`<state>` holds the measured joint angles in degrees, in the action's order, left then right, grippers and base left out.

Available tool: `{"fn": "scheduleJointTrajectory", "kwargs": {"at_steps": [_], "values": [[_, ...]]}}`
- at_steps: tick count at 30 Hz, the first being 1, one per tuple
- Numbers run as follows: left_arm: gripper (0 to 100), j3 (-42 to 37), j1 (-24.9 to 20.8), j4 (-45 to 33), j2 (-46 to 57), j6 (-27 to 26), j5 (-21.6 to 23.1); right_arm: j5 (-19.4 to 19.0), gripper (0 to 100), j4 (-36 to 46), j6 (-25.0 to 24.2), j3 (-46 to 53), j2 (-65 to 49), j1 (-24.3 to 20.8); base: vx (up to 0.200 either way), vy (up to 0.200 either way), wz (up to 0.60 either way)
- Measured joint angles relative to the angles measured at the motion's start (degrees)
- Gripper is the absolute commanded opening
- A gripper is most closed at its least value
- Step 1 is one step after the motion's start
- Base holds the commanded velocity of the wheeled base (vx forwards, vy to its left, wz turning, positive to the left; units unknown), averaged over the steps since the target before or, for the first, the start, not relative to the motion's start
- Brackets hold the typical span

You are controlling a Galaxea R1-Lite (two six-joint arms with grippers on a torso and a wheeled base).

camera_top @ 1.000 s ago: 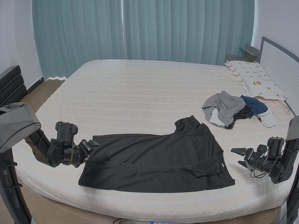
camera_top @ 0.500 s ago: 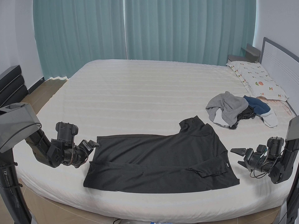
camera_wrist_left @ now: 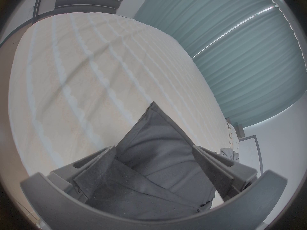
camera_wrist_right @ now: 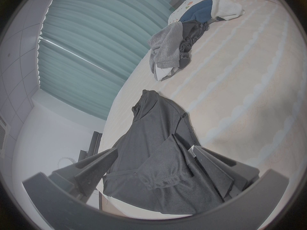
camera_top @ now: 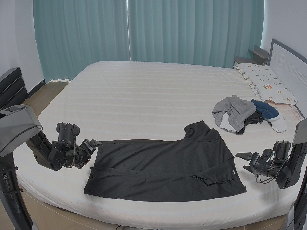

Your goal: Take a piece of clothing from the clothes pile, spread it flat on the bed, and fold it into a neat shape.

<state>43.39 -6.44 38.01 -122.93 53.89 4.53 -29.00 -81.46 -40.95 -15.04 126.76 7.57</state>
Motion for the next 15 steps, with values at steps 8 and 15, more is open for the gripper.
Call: {"fn": "scheduleJointTrajectory", "kwargs": {"at_steps": [8,15], "values": [[100,5.3,0.6,-0.7,-0.8,-1.1,0.1,-0.1,100,0.0,-0.2,-0.4,1.4,0.0,0.000,0.000,0.00],[100,11.7,1.5,-2.1,-4.3,-4.4,0.3,-0.1,100,-1.5,-0.4,-0.9,3.3,0.1,0.000,0.000,0.00]]}}
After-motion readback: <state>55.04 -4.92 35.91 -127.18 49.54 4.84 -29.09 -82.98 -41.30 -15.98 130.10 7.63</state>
